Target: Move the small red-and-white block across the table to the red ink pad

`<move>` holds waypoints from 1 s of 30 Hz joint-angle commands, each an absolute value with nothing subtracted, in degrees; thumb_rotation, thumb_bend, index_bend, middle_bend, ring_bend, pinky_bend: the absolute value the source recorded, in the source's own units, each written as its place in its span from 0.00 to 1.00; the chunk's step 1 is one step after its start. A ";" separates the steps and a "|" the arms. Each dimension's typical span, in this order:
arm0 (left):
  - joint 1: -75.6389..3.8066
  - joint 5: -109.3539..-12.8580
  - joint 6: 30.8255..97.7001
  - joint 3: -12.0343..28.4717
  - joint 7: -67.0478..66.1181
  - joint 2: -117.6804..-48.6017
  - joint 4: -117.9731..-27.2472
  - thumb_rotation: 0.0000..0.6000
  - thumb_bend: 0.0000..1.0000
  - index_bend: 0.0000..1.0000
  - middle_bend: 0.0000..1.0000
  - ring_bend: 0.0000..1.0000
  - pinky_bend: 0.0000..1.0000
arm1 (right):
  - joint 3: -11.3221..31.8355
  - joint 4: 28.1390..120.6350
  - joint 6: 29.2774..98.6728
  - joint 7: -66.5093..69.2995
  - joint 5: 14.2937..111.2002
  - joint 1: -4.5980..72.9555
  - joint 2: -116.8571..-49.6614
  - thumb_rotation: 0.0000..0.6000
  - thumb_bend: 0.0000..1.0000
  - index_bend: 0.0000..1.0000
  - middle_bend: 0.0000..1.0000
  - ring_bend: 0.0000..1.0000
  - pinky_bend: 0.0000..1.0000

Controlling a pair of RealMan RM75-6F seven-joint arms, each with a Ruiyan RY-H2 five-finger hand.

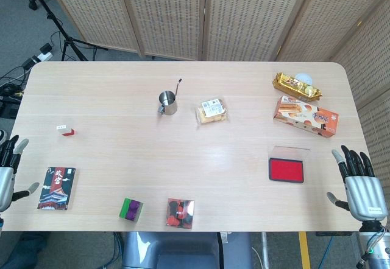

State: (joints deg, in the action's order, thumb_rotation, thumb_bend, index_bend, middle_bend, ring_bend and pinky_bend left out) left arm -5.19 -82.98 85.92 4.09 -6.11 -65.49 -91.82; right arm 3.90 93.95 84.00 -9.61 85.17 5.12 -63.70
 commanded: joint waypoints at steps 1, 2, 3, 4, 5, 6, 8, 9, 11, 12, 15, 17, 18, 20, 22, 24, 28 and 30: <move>-5.17 -82.99 85.96 4.09 -6.08 -65.51 -91.78 1.00 0.00 0.00 0.00 0.00 0.00 | 3.88 93.97 84.07 -9.37 85.27 5.10 -63.60 1.00 0.00 0.00 0.00 0.00 0.00; -5.16 -83.00 85.95 4.07 -6.07 -65.51 -91.76 1.00 0.00 0.00 0.00 0.00 0.00 | 3.87 93.99 84.10 -9.25 85.29 5.08 -63.57 1.00 0.00 0.00 0.00 0.00 0.00; -5.17 -82.98 85.87 4.05 -6.04 -65.49 -91.75 1.00 0.00 0.00 0.00 0.00 0.00 | 3.88 93.99 84.11 -9.13 85.29 5.08 -63.53 1.00 0.00 0.00 0.00 0.00 0.00; -5.20 -82.90 85.75 4.05 -6.00 -65.48 -91.72 1.00 0.00 0.00 0.00 0.00 0.00 | 3.89 93.96 84.10 -9.08 85.27 5.08 -63.51 1.00 0.00 0.00 0.00 0.00 0.00; -5.24 -82.80 85.64 4.07 -5.97 -65.48 -91.69 1.00 0.00 0.00 0.00 0.00 0.00 | 3.89 93.95 84.07 -9.06 85.23 5.08 -63.50 1.00 0.00 0.00 0.00 0.00 0.00; -5.33 -82.62 85.43 4.14 -5.89 -65.45 -91.65 1.00 0.00 0.00 0.00 0.00 0.00 | 3.88 93.94 84.00 -9.01 85.17 5.09 -63.48 1.00 0.00 0.00 0.00 0.00 0.00; -5.82 -81.71 84.49 4.65 -5.52 -65.41 -91.34 1.00 0.00 0.00 0.00 0.00 0.00 | 3.91 94.02 83.92 -8.79 85.08 5.11 -63.39 1.00 0.00 0.00 0.00 0.00 0.00; -6.20 -80.91 83.76 5.08 -5.24 -65.41 -91.10 1.00 0.00 0.00 0.00 0.00 0.00 | 3.94 94.04 83.93 -8.70 85.05 5.11 -63.35 1.00 0.00 0.00 0.00 0.00 0.00; -7.12 -79.27 82.00 6.00 -4.54 -65.37 -90.46 1.00 0.00 0.00 0.00 0.00 0.00 | 4.00 94.11 83.97 -8.53 85.01 5.11 -63.26 1.00 0.00 0.00 0.00 0.00 0.00; -8.13 -77.91 80.13 6.81 -3.70 -65.28 -89.64 1.00 0.00 0.00 0.00 0.00 0.00 | 4.04 94.12 83.99 -8.39 84.97 5.11 -63.21 1.00 0.00 0.00 0.00 0.00 0.00; -11.34 -75.09 74.41 8.87 -0.24 -64.99 -86.34 1.00 0.00 0.00 0.00 0.00 0.00 | 4.18 94.13 83.79 -8.23 84.66 5.20 -63.14 1.00 0.00 0.00 0.00 0.00 0.00; -12.83 -74.24 71.74 9.64 1.82 -64.90 -84.71 1.00 0.00 0.00 0.00 0.00 0.00 | 4.25 94.12 83.61 -8.28 84.47 5.29 -63.17 1.00 0.00 0.00 0.00 0.00 0.00; -13.94 -73.60 69.72 10.20 3.40 -64.88 -83.44 1.00 0.00 0.00 0.00 0.00 0.00 | 4.29 94.08 83.42 -8.35 84.30 5.37 -63.21 1.00 0.00 0.00 0.00 0.00 0.00; -16.84 -72.46 64.62 11.39 6.89 -64.96 -80.29 1.00 0.00 0.00 0.00 0.00 0.00 | 4.41 94.02 82.86 -8.56 83.75 5.59 -63.34 1.00 0.00 0.00 0.00 0.00 0.00; -20.00 -71.16 59.33 12.35 8.81 -65.67 -76.57 1.00 0.00 0.00 0.00 0.00 0.00 | 4.60 93.88 82.20 -8.88 83.06 5.87 -63.54 1.00 0.00 0.00 0.00 0.00 0.00; -22.37 -69.65 54.99 12.86 9.75 -66.84 -73.38 1.00 0.00 0.01 0.00 0.00 0.00 | 4.79 93.77 81.74 -9.14 82.53 6.11 -63.73 1.00 0.00 0.00 0.00 0.00 0.00; -26.69 -65.70 47.73 13.19 7.92 -71.22 -66.34 1.00 0.03 0.17 0.00 0.00 0.00 | 5.01 93.49 80.45 -9.43 81.42 6.66 -63.99 1.00 0.00 0.00 0.00 0.00 0.00; -28.40 -63.89 45.38 13.60 7.54 -73.97 -62.99 1.00 0.08 0.22 0.00 0.00 0.00 | 5.19 93.30 79.90 -9.43 80.77 6.89 -64.10 1.00 0.00 0.00 0.00 0.00 0.00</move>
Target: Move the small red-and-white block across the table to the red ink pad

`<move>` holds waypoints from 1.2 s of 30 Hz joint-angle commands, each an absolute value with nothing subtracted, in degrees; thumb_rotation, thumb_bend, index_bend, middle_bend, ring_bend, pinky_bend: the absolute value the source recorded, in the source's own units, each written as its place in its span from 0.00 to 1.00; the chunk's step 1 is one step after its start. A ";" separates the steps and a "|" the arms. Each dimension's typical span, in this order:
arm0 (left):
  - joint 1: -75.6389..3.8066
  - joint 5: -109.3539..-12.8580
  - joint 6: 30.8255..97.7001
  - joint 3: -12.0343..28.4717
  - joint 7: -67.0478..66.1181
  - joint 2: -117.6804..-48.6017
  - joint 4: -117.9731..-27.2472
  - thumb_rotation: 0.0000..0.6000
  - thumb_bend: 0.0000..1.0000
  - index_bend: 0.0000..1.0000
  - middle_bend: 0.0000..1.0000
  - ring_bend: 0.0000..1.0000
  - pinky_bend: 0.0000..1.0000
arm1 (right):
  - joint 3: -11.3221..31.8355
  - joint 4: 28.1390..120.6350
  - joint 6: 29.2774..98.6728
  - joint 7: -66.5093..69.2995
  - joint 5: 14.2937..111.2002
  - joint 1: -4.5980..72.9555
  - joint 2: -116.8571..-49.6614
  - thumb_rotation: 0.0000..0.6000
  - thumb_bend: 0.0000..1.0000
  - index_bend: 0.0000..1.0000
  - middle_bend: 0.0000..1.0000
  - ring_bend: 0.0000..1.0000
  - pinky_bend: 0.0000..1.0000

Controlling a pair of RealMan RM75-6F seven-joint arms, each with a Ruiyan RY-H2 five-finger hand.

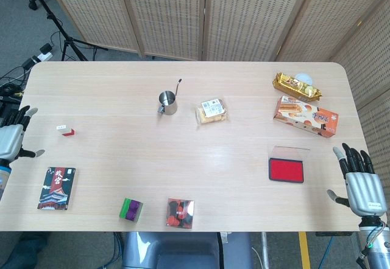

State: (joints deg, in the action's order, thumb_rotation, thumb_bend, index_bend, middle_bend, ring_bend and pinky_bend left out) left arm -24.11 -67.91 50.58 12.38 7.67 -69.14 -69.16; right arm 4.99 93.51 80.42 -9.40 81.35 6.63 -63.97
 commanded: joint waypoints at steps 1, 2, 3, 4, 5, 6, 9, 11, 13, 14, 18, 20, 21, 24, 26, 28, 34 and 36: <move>-29.25 -62.63 44.49 14.00 7.18 -75.75 -60.68 1.00 0.12 0.24 0.00 0.00 0.00 | 5.30 93.21 79.59 -9.35 80.45 7.04 -64.12 1.00 0.00 0.00 0.00 0.00 0.00; -29.85 -61.69 44.01 14.29 6.83 -77.20 -58.73 1.00 0.15 0.26 0.00 0.00 0.00 | 5.38 93.15 79.39 -9.28 80.21 7.13 -64.12 1.00 0.00 0.00 0.00 0.00 0.00; -30.33 -60.88 43.54 14.46 6.46 -78.43 -57.01 1.00 0.17 0.27 0.00 0.00 0.00 | 5.44 93.10 79.25 -9.21 80.03 7.19 -64.11 1.00 0.00 0.00 0.00 0.00 0.00; -30.63 -60.40 43.22 14.54 6.21 -79.15 -55.98 1.00 0.18 0.28 0.00 0.00 0.00 | 5.47 93.07 79.17 -9.16 79.94 7.24 -64.10 1.00 0.00 0.00 0.00 0.00 0.00; -31.21 -59.28 42.19 14.68 5.71 -80.47 -54.08 1.00 0.19 0.29 0.00 0.00 0.00 | 5.54 93.02 79.01 -9.01 79.71 7.30 -64.06 1.00 0.00 0.00 0.00 0.00 0.00; -31.65 -58.48 41.28 14.76 5.41 -81.35 -52.80 1.00 0.20 0.30 0.00 0.00 0.00 | 5.61 93.00 78.90 -8.88 79.54 7.35 -64.02 1.00 0.00 0.00 0.00 0.00 0.00; -32.97 -56.74 38.14 14.93 5.57 -84.06 -49.20 1.00 0.23 0.35 0.00 0.00 0.00 | 5.71 92.89 78.39 -8.42 79.00 7.52 -63.89 1.00 0.00 0.00 0.00 0.00 0.00; -33.65 -56.16 36.80 14.93 5.48 -85.43 -47.27 1.00 0.25 0.38 0.00 0.00 0.00 | 5.69 92.87 77.98 -8.21 78.80 7.67 -63.79 1.00 0.00 0.00 0.00 0.00 0.00; -34.22 -55.75 36.15 15.14 5.63 -86.77 -45.52 1.00 0.25 0.39 0.00 0.00 0.00 | 5.66 92.87 77.67 -8.03 78.66 7.79 -63.71 1.00 0.00 0.00 0.00 0.00 0.00; -34.44 -55.67 36.05 15.20 5.60 -87.32 -44.81 1.00 0.25 0.39 0.00 0.00 0.00 | 5.66 92.86 77.59 -7.96 78.62 7.84 -63.69 1.00 0.00 0.00 0.00 0.00 0.00; -35.33 -54.94 35.54 15.68 5.26 -89.40 -41.93 1.00 0.25 0.39 0.00 0.00 0.00 | 5.71 92.85 77.45 -7.64 78.42 7.95 -63.57 1.00 0.00 0.00 0.00 0.00 0.00; -35.58 -54.75 35.17 15.75 5.09 -89.92 -41.07 1.00 0.26 0.39 0.00 0.00 0.00 | 5.72 92.85 77.39 -7.53 78.34 7.98 -63.53 1.00 0.00 0.00 0.00 0.00 0.00; -35.79 -54.53 34.80 15.80 4.89 -90.34 -40.38 1.00 0.26 0.39 0.00 0.00 0.00 | 5.73 92.84 77.34 -7.44 78.28 8.01 -63.49 1.00 0.00 0.00 0.00 0.00 0.00; -36.06 -54.12 34.17 15.97 4.71 -90.90 -39.45 1.00 0.27 0.40 0.00 0.00 0.00 | 5.73 92.84 77.24 -7.34 78.19 8.07 -63.45 1.00 0.00 0.00 0.00 0.00 0.00; -36.34 -53.64 33.60 16.12 4.29 -91.49 -38.32 1.00 0.30 0.42 0.00 0.00 0.00 | 5.74 92.81 77.08 -7.22 78.04 8.14 -63.43 1.00 0.00 0.00 0.00 0.00 0.00; -36.60 -53.26 33.21 16.31 4.00 -92.05 -37.37 1.00 0.32 0.43 0.00 0.00 0.00 | 5.73 92.78 76.96 -7.15 77.92 8.19 -63.41 1.00 0.00 0.00 0.00 0.00 0.00; -37.01 -52.72 32.42 16.62 3.32 -93.03 -35.63 1.00 0.34 0.49 0.00 0.00 0.00 | 5.75 92.78 76.70 -7.03 77.63 8.35 -63.39 1.00 0.00 0.00 0.00 0.00 0.00; -37.10 -52.53 32.36 16.78 3.03 -93.27 -35.17 1.00 0.34 0.50 0.00 0.00 0.00 | 5.72 92.77 76.62 -7.01 77.58 8.39 -63.40 1.00 0.00 0.00 0.00 0.00 0.00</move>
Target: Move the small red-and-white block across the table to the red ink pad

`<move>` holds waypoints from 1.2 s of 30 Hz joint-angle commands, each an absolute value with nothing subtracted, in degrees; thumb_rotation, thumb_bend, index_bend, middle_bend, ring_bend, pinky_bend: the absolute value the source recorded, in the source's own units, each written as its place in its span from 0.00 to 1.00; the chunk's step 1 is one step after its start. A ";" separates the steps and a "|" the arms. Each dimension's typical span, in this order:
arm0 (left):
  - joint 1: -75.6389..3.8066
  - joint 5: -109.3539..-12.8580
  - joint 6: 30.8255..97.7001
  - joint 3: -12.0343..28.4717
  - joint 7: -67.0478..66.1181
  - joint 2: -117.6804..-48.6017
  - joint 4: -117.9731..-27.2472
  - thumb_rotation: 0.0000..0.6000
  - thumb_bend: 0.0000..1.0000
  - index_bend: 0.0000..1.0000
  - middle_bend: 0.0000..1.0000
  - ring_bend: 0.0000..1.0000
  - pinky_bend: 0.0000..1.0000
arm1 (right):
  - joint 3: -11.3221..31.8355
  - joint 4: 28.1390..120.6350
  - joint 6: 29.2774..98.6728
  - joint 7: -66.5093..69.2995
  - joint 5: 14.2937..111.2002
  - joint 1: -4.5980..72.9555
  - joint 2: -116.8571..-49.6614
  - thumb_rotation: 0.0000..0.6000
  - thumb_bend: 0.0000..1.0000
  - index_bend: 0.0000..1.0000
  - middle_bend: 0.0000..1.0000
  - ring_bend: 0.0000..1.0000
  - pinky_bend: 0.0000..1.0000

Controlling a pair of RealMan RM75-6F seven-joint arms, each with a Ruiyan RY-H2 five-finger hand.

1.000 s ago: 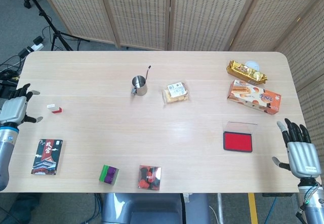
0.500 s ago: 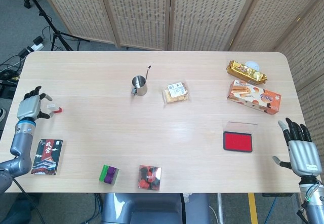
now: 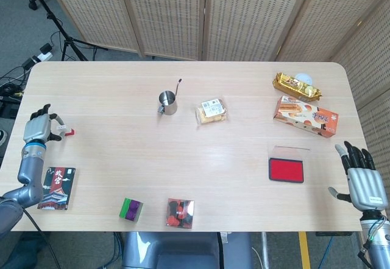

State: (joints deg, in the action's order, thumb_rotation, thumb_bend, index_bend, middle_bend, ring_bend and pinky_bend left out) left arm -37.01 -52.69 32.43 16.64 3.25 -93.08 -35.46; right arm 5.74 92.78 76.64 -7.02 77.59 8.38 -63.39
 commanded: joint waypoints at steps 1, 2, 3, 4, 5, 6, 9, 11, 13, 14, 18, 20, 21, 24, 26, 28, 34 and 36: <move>-37.15 -52.38 32.17 16.93 3.03 -93.31 -35.07 1.00 0.35 0.50 0.00 0.00 0.00 | 5.71 92.77 76.58 -6.98 77.56 8.42 -63.40 1.00 0.00 0.00 0.00 0.00 0.00; -37.17 -52.31 32.06 17.04 3.07 -93.30 -35.06 1.00 0.36 0.51 0.00 0.00 0.00 | 5.70 92.78 76.54 -6.92 77.57 8.45 -63.40 1.00 0.00 0.00 0.00 0.00 0.00; -37.19 -52.30 31.93 17.11 3.13 -93.23 -35.11 1.00 0.37 0.51 0.00 0.00 0.00 | 5.69 92.78 76.50 -6.84 77.56 8.46 -63.38 1.00 0.00 0.00 0.00 0.00 0.00; -37.18 -52.27 31.77 17.20 3.23 -93.13 -35.22 1.00 0.38 0.52 0.00 0.00 0.00 | 5.68 92.76 76.47 -6.77 77.55 8.48 -63.37 1.00 0.00 0.00 0.00 0.00 0.00; -37.18 -52.18 31.62 17.34 3.37 -92.99 -35.35 1.00 0.40 0.52 0.00 0.00 0.00 | 5.69 92.71 76.42 -6.73 77.48 8.51 -63.37 1.00 0.00 0.00 0.00 0.00 0.00; -37.16 -52.15 31.69 17.52 3.51 -92.83 -35.55 1.00 0.41 0.52 0.00 0.00 0.00 | 5.74 92.64 76.39 -6.77 77.34 8.53 -63.37 1.00 0.00 0.00 0.00 0.00 0.00; -37.02 -52.34 32.17 17.60 3.29 -92.30 -36.01 1.00 0.43 0.53 0.00 0.00 0.00 | 5.82 92.71 76.68 -6.71 77.27 8.46 -63.30 1.00 0.00 0.00 0.00 0.00 0.00; -36.90 -52.28 32.33 17.69 3.17 -91.93 -36.52 1.00 0.44 0.53 0.00 0.00 0.00 | 5.81 92.76 76.78 -6.61 77.29 8.42 -63.25 1.00 0.00 0.00 0.00 0.00 0.00; -36.66 -52.36 32.85 17.91 3.35 -91.14 -37.98 1.00 0.44 0.53 0.00 0.00 0.00 | 5.78 92.84 76.73 -6.53 77.24 8.42 -63.19 1.00 0.00 0.00 0.00 0.00 0.00; -36.52 -52.52 33.33 18.00 3.45 -90.67 -38.93 1.00 0.44 0.54 0.00 0.00 0.00 | 5.77 92.88 76.71 -6.51 77.22 8.42 -63.16 1.00 0.00 0.00 0.00 0.00 0.00; -35.49 -54.30 37.65 18.50 3.94 -87.17 -46.67 1.00 0.44 0.54 0.00 0.00 0.00 | 5.76 93.14 76.80 -6.20 77.30 8.40 -62.96 1.00 0.00 0.00 0.00 0.00 0.00; -34.68 -56.41 41.75 18.68 3.82 -84.48 -53.75 1.00 0.44 0.54 0.00 0.00 0.00 | 5.78 93.24 76.90 -5.91 77.38 8.36 -62.79 1.00 0.00 0.00 0.00 0.00 0.00; -34.14 -57.70 44.16 18.62 3.38 -82.92 -58.37 1.00 0.44 0.54 0.00 0.00 0.00 | 5.78 93.32 76.92 -5.71 77.39 8.34 -62.69 1.00 0.00 0.00 0.00 0.00 0.00; -33.46 -59.28 47.27 18.48 1.95 -79.67 -69.50 1.00 0.44 0.54 0.00 0.00 0.00 | 5.75 93.49 76.99 -5.22 77.58 8.30 -62.39 1.00 0.00 0.00 0.00 0.00 0.00; -33.76 -59.42 48.12 18.33 0.18 -78.59 -75.08 1.00 0.44 0.54 0.00 0.00 0.00 | 5.71 93.63 77.03 -4.83 77.74 8.26 -62.17 1.00 0.00 0.00 0.00 0.00 0.00; -34.67 -58.68 49.12 18.12 -2.97 -78.68 -79.60 1.00 0.44 0.54 0.00 0.00 0.00 | 5.69 93.75 77.03 -4.33 77.90 8.24 -61.89 1.00 0.00 0.00 0.00 0.00 0.00; -39.86 -56.14 51.42 18.60 -10.50 -84.91 -84.37 1.00 0.44 0.54 0.00 0.00 0.00 | 5.80 93.82 76.69 -2.87 77.83 8.30 -61.23 1.00 0.00 0.00 0.00 0.00 0.00; -42.46 -55.85 51.80 18.88 -12.05 -89.08 -83.45 1.00 0.45 0.55 0.00 0.00 0.00 | 5.85 93.77 76.35 -2.18 77.62 8.36 -60.98 1.00 0.00 0.00 0.00 0.00 0.00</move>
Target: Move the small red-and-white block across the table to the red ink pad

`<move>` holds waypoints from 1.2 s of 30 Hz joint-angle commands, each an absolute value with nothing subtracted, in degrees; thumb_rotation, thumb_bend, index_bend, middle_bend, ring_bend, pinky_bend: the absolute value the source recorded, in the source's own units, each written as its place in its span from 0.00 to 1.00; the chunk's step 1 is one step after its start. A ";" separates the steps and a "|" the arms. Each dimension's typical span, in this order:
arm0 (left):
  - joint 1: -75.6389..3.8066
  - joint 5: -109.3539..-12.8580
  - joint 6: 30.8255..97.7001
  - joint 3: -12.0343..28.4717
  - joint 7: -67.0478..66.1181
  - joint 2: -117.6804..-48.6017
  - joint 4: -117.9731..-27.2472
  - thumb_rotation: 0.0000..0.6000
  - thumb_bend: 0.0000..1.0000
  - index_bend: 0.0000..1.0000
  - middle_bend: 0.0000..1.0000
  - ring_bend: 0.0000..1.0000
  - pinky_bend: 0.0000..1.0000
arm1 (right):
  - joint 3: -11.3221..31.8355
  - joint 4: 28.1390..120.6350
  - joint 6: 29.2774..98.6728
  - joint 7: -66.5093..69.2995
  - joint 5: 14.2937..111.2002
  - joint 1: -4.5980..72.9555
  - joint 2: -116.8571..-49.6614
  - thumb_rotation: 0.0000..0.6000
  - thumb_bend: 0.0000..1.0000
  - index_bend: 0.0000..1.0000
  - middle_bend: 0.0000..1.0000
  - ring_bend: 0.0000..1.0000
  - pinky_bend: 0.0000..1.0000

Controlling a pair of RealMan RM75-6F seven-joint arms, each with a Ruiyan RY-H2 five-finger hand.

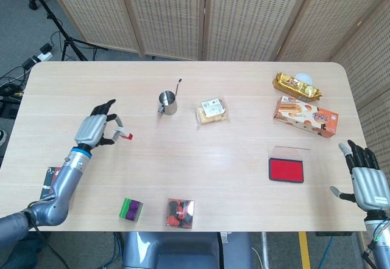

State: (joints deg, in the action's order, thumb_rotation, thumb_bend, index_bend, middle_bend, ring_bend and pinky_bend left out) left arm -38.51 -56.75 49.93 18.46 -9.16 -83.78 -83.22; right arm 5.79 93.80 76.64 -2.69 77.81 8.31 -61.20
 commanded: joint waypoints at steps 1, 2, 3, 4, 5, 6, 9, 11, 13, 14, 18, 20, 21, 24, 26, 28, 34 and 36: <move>-43.26 -55.35 52.02 18.94 -12.84 -90.45 -82.68 1.00 0.45 0.56 0.00 0.00 0.00 | 5.86 93.74 76.21 -1.96 77.56 8.40 -60.90 1.00 0.00 0.00 0.00 0.00 0.00; -44.25 -54.80 51.86 18.95 -13.71 -91.90 -82.06 1.00 0.45 0.56 0.00 0.00 0.00 | 5.87 93.72 76.08 -1.69 77.49 8.42 -60.80 1.00 0.00 0.00 0.00 0.00 0.00; -45.07 -53.98 51.85 19.06 -14.51 -93.16 -81.32 1.00 0.45 0.56 0.00 0.00 0.00 | 5.88 93.69 75.96 -1.47 77.43 8.44 -60.72 1.00 0.00 0.00 0.00 0.00 0.00; -45.65 -53.36 51.71 19.16 -14.99 -94.03 -80.88 1.00 0.45 0.56 0.00 0.00 0.00 | 5.89 93.66 75.87 -1.32 77.39 8.47 -60.66 1.00 0.00 0.00 0.00 0.00 0.00; -46.84 -51.87 51.20 19.42 -15.85 -95.65 -80.04 1.00 0.45 0.56 0.00 0.00 0.00 | 5.92 93.59 75.67 -1.03 77.28 8.52 -60.52 1.00 0.00 0.00 0.00 0.00 0.00; -48.03 -50.40 50.49 19.76 -16.53 -97.04 -79.25 1.00 0.45 0.56 0.00 0.00 0.00 | 5.99 93.52 75.51 -0.73 77.11 8.56 -60.39 1.00 0.00 0.00 0.00 0.00 0.00; -50.76 -48.36 49.58 20.39 -17.99 -100.14 -77.00 1.00 0.45 0.56 0.00 0.00 0.00 | 6.22 93.21 75.10 0.02 76.47 8.64 -60.20 1.00 0.00 0.00 0.00 0.00 0.00; -52.52 -47.11 49.42 20.74 -19.14 -102.20 -75.53 1.00 0.45 0.56 0.00 0.00 0.00 | 6.34 92.99 74.58 0.50 76.01 8.78 -60.09 1.00 0.00 0.00 0.00 0.00 0.00; -53.60 -46.15 49.29 20.96 -19.81 -103.37 -74.66 1.00 0.45 0.56 0.00 0.00 0.00 | 6.40 92.84 74.27 0.73 75.80 8.90 -60.02 1.00 0.00 0.00 0.00 0.00 0.00; -53.96 -45.86 49.23 20.97 -20.12 -103.71 -74.38 1.00 0.45 0.56 0.00 0.00 0.00 | 6.43 92.80 74.21 0.78 75.71 8.92 -60.00 1.00 0.00 0.00 0.00 0.00 0.00; -55.94 -44.39 49.17 21.04 -22.05 -105.41 -72.86 1.00 0.44 0.56 0.00 0.00 0.00 | 6.60 92.63 73.81 1.11 75.27 9.08 -59.92 1.00 0.00 0.00 0.00 0.00 0.00; -56.57 -43.89 49.37 20.96 -22.78 -106.04 -72.26 1.00 0.44 0.56 0.00 0.00 0.00 | 6.61 92.51 73.63 1.16 75.17 9.16 -59.93 1.00 0.00 0.00 0.00 0.00 0.00; -56.87 -43.49 49.30 20.94 -23.06 -106.37 -71.99 1.00 0.44 0.56 0.00 0.00 0.00 | 6.61 92.44 73.51 1.19 75.11 9.21 -59.94 1.00 0.00 0.00 0.00 0.00 0.00; -57.49 -42.57 48.89 21.05 -23.10 -107.04 -71.60 1.00 0.44 0.56 0.00 0.00 0.00 | 6.63 92.29 73.23 1.25 74.95 9.34 -59.97 1.00 0.00 0.00 0.00 0.00 0.00; -57.79 -42.72 49.01 20.81 -23.24 -107.49 -71.08 1.00 0.44 0.56 0.00 0.00 0.00 | 6.65 92.23 73.10 1.31 74.87 9.40 -59.98 1.00 0.00 0.00 0.00 0.00 0.00; -58.00 -42.85 49.16 20.39 -23.51 -108.02 -70.48 1.00 0.43 0.56 0.00 0.00 0.00 | 6.70 92.22 73.05 1.43 74.82 9.45 -59.96 1.00 0.00 0.00 0.00 0.00 0.00; -58.41 -42.78 49.09 19.54 -23.46 -109.87 -68.32 1.00 0.43 0.56 0.00 0.00 0.00 | 6.73 92.23 72.98 1.95 74.95 9.52 -59.75 1.00 0.00 0.00 0.00 0.00 0.00; -58.43 -43.04 49.23 19.63 -23.02 -110.21 -68.10 1.00 0.43 0.56 0.00 0.00 0.00 | 6.74 92.19 72.93 2.14 74.98 9.55 -59.70 1.00 0.00 0.00 0.00 0.00 0.00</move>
State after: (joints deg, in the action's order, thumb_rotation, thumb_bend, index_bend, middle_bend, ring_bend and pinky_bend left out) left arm -58.41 -42.96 49.18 19.62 -23.14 -110.11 -68.18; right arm 6.73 92.20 72.93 2.13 74.98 9.54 -59.71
